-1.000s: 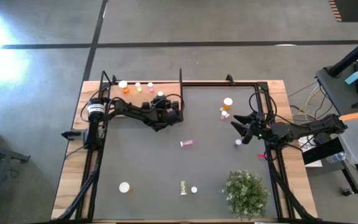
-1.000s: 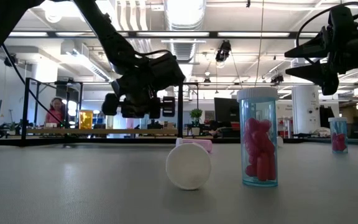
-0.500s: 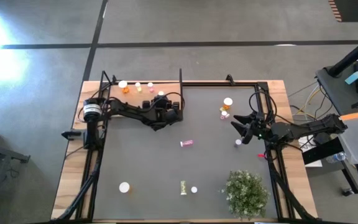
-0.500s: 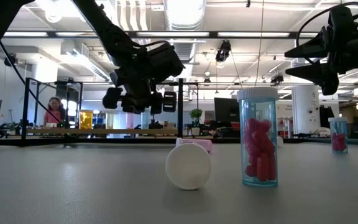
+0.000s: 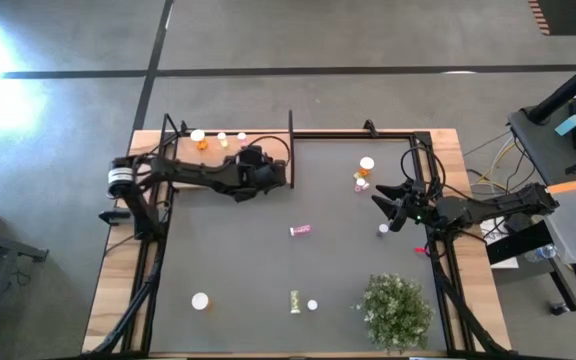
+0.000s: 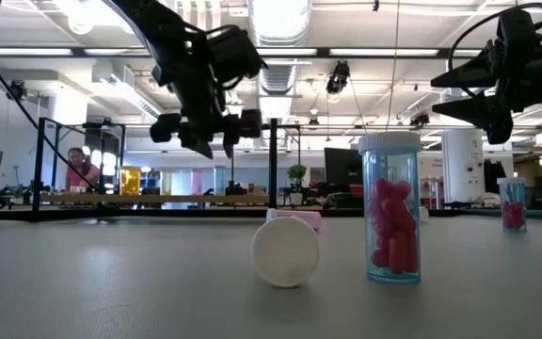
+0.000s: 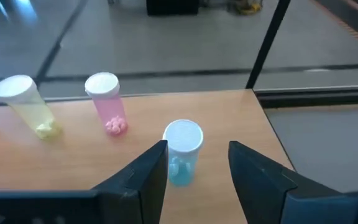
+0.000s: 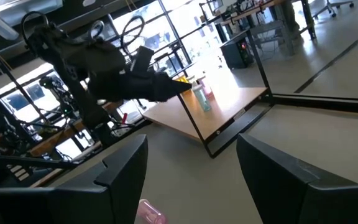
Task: Pick and place medicine bottles onto shelf by color
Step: Put the top left blue pill bottle on the shelf
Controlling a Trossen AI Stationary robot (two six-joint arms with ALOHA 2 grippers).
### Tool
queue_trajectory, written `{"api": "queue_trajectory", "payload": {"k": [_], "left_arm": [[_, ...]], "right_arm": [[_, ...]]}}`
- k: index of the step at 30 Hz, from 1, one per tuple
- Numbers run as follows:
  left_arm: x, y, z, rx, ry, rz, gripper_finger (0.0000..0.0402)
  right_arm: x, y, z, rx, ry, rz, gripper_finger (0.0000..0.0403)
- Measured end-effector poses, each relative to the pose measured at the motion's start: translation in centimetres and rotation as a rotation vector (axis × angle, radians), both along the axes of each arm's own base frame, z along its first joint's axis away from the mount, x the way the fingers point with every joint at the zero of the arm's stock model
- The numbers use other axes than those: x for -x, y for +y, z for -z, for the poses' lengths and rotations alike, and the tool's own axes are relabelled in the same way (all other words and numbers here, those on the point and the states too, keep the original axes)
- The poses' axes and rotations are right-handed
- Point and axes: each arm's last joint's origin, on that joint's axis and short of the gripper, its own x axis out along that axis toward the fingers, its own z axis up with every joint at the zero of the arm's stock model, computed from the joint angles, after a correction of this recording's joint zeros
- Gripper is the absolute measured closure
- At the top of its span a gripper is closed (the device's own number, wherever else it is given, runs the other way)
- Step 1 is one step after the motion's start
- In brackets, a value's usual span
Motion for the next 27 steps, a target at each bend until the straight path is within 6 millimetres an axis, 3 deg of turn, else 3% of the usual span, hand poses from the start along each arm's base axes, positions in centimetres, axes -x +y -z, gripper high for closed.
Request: {"api": "queue_trajectory", "payload": {"k": [18, 27], "left_arm": [[2.3, 1.0, -3.2, 0.166, -0.079, 0.077, 0.0249], [3.1, 4.1, -5.3, 0.302, -0.113, 0.069, 0.0249]], "right_arm": [[0.0, 0.0, 0.0, 0.0, 0.0, 0.0, 0.0165], [0.0, 0.0, 0.0, 0.0, 0.0, 0.0, 0.0165]]}}
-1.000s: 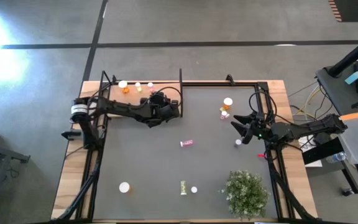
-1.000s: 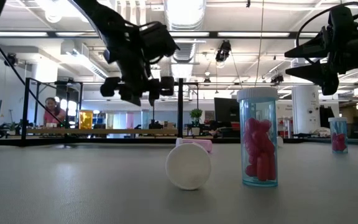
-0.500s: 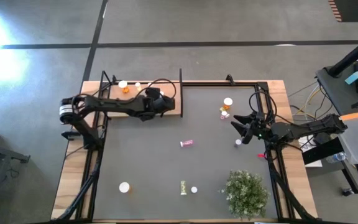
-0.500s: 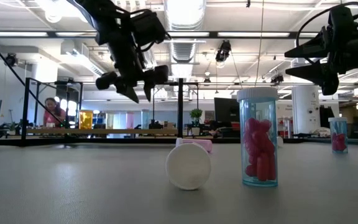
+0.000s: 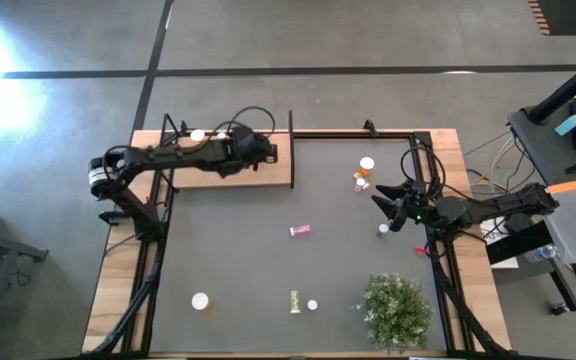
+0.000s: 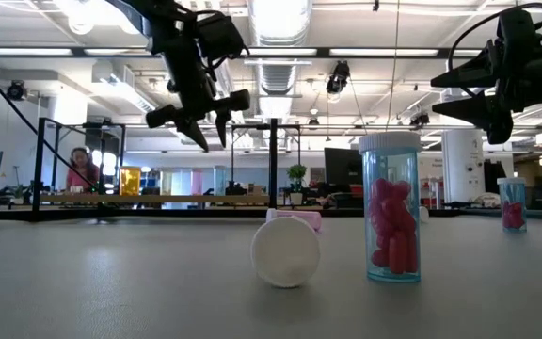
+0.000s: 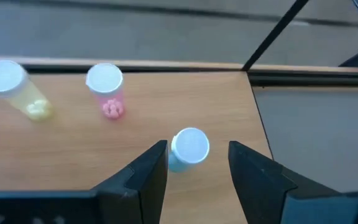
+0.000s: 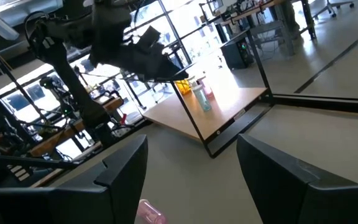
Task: Pick and place medicine bottles onto shelf by color
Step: Put the top left blue pill bottle on the shelf
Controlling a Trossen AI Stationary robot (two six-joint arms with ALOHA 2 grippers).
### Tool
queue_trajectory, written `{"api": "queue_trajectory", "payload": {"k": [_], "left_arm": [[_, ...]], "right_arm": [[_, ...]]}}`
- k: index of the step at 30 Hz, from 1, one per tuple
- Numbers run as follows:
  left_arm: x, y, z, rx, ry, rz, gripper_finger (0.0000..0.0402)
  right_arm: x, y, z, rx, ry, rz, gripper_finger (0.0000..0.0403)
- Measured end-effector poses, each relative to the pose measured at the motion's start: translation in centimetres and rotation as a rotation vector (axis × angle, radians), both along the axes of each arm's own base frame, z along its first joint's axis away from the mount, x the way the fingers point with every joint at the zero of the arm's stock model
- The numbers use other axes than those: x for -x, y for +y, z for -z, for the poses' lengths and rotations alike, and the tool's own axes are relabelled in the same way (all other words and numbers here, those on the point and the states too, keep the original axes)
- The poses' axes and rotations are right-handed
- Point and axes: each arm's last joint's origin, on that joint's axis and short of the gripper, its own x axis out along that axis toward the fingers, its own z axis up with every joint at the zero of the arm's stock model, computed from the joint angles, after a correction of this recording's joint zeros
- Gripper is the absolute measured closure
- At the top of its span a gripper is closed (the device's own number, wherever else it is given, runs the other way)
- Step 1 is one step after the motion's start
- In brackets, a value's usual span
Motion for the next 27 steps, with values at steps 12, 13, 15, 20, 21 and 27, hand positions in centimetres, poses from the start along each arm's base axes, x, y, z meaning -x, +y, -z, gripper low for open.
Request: {"api": "queue_trajectory", "payload": {"k": [12, 13, 15, 20, 21, 27], "left_arm": [[0.3, 4.0, -0.7, 0.244, -0.058, -0.026, 0.0249], [0.3, 4.2, -0.7, 0.248, -0.058, -0.034, 0.0249], [0.0, 4.4, -0.8, 0.244, -0.065, -0.037, 0.0249], [-0.4, 4.7, -0.5, 0.261, -0.082, -0.073, 0.0249], [-0.4, 4.7, -0.2, 0.267, -0.071, -0.076, 0.0249], [-0.4, 4.8, 0.1, 0.269, -0.066, -0.079, 0.0249]], "right_arm": [[0.0, 0.0, 0.0, 0.0, 0.0, 0.0, 0.0165], [0.0, 0.0, 0.0, 0.0, 0.0, 0.0, 0.0165], [0.0, 0.0, 0.0, 0.0, 0.0, 0.0, 0.0165], [0.0, 0.0, 0.0, 0.0, 0.0, 0.0, 0.0165], [0.0, 0.0, 0.0, 0.0, 0.0, 0.0, 0.0165], [0.0, 0.0, 0.0, 0.0, 0.0, 0.0, 0.0165]]}}
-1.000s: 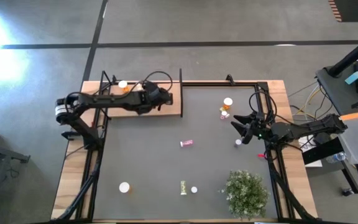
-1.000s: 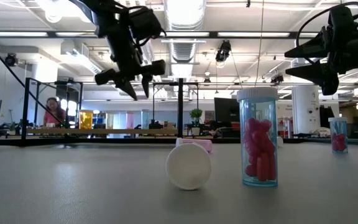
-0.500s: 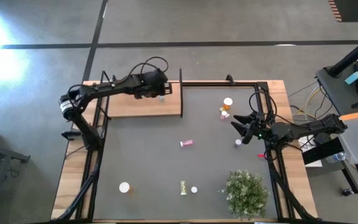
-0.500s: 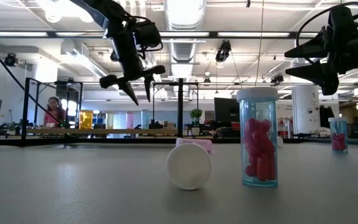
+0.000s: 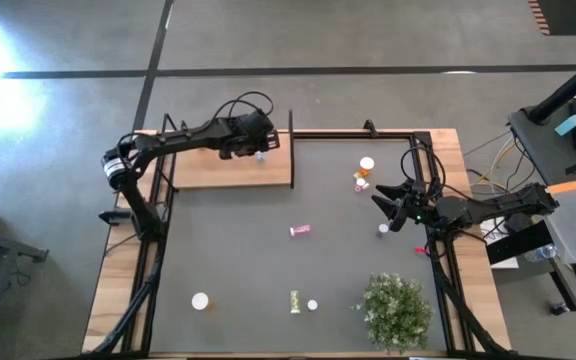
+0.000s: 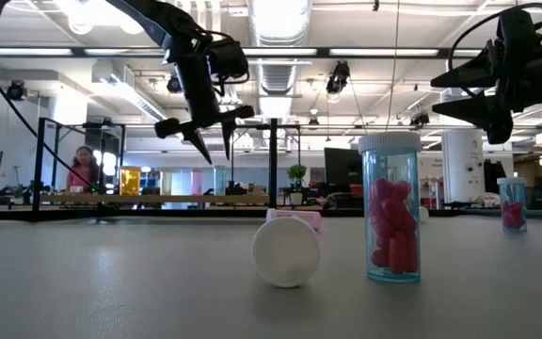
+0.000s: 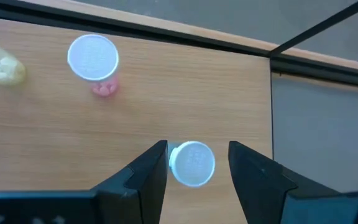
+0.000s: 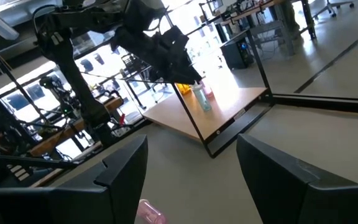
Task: Pick and place medicine bottles onto shelf by color
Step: Put the top left blue pill bottle on the shelf
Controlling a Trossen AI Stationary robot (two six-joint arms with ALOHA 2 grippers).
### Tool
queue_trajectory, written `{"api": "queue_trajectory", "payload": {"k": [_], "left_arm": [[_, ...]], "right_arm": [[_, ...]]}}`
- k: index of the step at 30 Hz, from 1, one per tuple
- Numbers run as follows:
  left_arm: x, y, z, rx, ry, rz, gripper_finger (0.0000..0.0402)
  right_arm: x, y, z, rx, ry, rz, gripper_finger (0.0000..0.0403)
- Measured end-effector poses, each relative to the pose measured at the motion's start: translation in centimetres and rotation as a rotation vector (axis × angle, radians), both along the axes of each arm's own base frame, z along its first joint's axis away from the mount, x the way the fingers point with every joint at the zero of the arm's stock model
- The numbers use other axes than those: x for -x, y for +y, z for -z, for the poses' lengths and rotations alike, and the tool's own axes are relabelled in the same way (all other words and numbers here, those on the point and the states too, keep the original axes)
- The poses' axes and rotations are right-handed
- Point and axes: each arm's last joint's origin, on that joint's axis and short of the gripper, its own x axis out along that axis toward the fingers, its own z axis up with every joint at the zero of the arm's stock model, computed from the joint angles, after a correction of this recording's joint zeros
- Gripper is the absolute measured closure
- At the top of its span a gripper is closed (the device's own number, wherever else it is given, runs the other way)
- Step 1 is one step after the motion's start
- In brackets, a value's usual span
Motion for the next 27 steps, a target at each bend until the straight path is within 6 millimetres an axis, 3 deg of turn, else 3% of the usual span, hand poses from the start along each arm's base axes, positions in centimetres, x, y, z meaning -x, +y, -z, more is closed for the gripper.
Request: {"api": "queue_trajectory", "payload": {"k": [6, 19, 27], "left_arm": [[0.1, 0.0, 0.2, -0.023, 0.023, -0.02, 0.0241], [-0.1, -0.1, 0.3, -0.038, 0.019, -0.018, 0.0138], [-0.1, -0.1, 1.1, -0.037, -0.005, -0.038, 0.013]], "right_arm": [[0.0, 0.0, 0.0, 0.0, 0.0, 0.0, 0.0165], [0.0, 0.0, 0.0, 0.0, 0.0, 0.0, 0.0165], [0.0, 0.0, 0.0, 0.0, 0.0, 0.0, 0.0165]]}}
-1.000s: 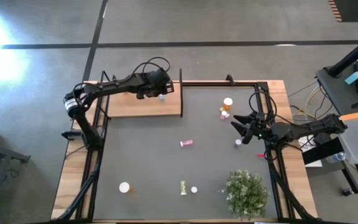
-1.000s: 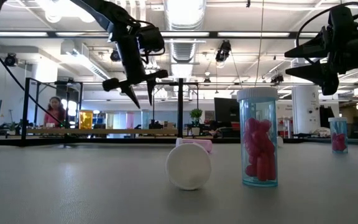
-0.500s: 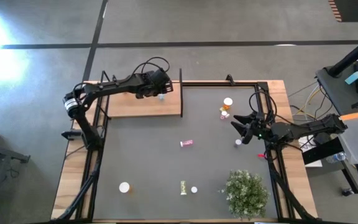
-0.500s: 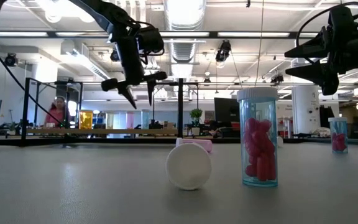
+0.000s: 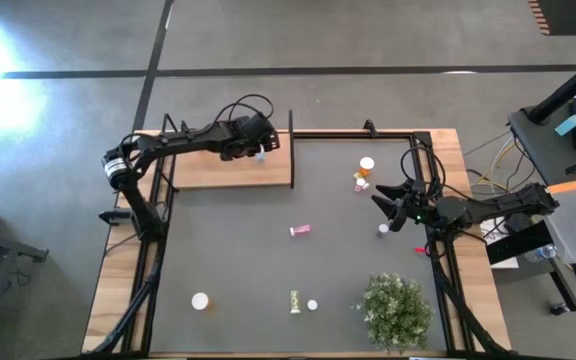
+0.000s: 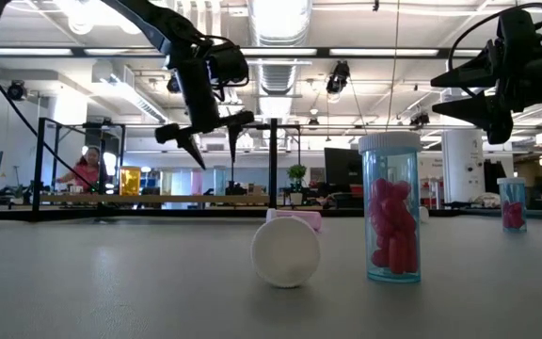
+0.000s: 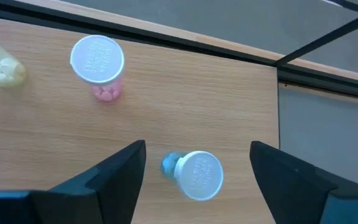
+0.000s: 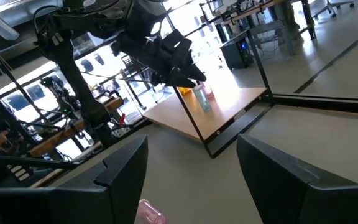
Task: Pick and place medicine bottles onto shelf by color
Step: Put the top left blue pill bottle on the shelf
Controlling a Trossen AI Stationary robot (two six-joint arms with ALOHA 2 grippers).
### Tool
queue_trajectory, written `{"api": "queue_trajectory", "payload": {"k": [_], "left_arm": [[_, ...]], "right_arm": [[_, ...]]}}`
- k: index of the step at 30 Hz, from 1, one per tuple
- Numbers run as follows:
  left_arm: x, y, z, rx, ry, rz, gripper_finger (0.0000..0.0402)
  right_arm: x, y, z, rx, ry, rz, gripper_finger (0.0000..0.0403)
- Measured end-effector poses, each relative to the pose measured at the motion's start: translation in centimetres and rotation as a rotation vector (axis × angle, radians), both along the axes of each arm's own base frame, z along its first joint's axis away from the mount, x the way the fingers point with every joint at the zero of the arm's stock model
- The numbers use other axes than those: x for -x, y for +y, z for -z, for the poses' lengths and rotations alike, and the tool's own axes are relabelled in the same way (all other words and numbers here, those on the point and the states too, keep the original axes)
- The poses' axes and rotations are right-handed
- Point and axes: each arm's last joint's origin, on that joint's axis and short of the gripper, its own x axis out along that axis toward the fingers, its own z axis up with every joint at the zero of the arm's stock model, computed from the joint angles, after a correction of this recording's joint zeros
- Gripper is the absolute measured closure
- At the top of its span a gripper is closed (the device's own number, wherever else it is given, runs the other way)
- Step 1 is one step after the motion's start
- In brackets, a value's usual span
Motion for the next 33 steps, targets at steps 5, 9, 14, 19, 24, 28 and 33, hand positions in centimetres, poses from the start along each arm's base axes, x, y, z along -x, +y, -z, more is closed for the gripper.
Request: {"api": "queue_trajectory", "payload": {"k": [5, 9, 14, 19, 24, 28, 33], "left_arm": [[0.1, -0.1, 0.4, 0.001, 0.0, 0.0, 0.013], [0.0, -0.1, 0.8, -0.006, -0.012, 0.0, 0.013], [-0.1, -0.1, 1.1, -0.014, -0.028, 0.001, 0.013], [0.0, -0.1, 1.1, -0.016, -0.025, -0.001, 0.013], [0.0, -0.1, 1.1, -0.019, -0.022, 0.0, 0.0146], [0.0, -0.1, 1.1, -0.02, -0.021, 0.0, 0.0176], [0.0, -0.1, 1.3, -0.019, -0.015, -0.001, 0.0206]], "right_arm": [[0.0, 0.0, 0.0, 0.0, 0.0, 0.0, 0.0165], [0.0, 0.0, 0.0, 0.0, 0.0, 0.0, 0.0165], [0.0, 0.0, 0.0, 0.0, 0.0, 0.0, 0.0165], [0.0, 0.0, 0.0, 0.0, 0.0, 0.0, 0.0165], [0.0, 0.0, 0.0, 0.0, 0.0, 0.0, 0.0165], [0.0, 0.0, 0.0, 0.0, 0.0, 0.0, 0.0165], [0.0, 0.0, 0.0, 0.0, 0.0, 0.0, 0.0165]]}}
